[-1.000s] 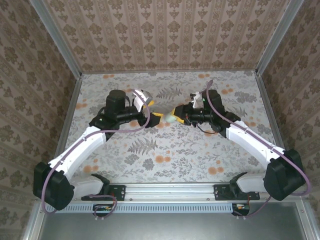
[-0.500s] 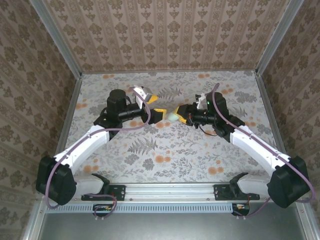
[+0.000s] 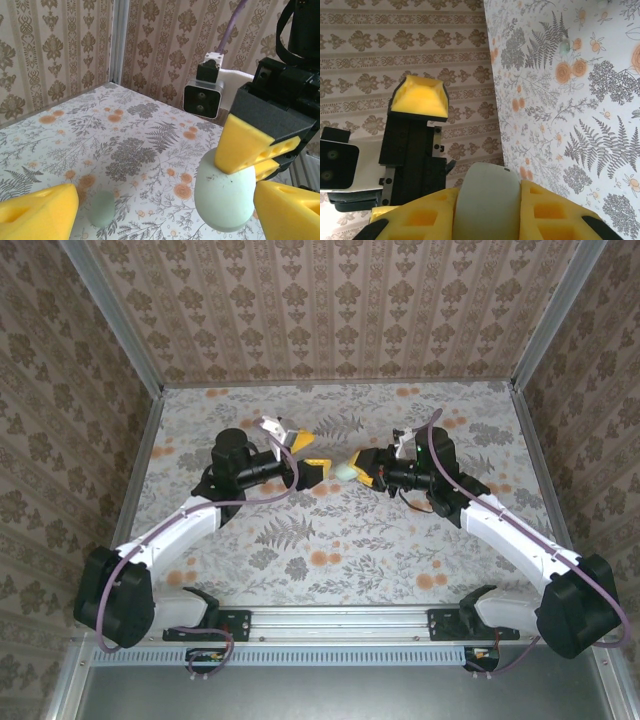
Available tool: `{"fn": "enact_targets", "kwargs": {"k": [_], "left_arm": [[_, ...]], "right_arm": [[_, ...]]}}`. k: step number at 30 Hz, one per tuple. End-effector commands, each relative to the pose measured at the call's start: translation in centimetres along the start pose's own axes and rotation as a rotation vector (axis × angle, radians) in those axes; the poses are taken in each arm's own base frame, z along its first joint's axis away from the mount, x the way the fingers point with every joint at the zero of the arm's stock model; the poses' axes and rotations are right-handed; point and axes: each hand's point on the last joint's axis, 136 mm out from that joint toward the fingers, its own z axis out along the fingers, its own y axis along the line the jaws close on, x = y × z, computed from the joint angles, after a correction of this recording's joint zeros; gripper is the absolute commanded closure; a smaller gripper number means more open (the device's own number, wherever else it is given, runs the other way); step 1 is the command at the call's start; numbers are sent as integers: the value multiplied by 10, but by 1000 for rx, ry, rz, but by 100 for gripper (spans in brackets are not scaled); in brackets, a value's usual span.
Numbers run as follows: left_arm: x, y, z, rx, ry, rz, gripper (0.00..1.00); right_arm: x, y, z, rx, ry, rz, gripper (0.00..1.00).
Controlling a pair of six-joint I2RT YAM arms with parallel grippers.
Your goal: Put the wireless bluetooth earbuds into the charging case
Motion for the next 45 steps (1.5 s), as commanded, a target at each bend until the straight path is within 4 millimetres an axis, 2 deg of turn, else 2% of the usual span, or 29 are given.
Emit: {"fn": "enact_targets", "kwargs": {"k": [1, 12, 21, 33, 45], "left_arm": [[-21, -13, -10, 39, -83, 59, 9], [-31, -32, -10, 163, -157, 104, 9], [-17, -37, 1, 200, -134, 83, 10], [-12, -45, 22, 267, -115, -2, 12], [-23, -47, 29, 315, -164, -19, 17]], "right_arm": [[2, 17, -5, -65, 9, 0, 95], [2, 32, -4, -132, 27, 39, 95], [4, 41, -8, -181, 24, 69, 96], [6, 61, -22, -228, -7, 66, 96], [9, 64, -22, -234, -4, 63, 96]]}}
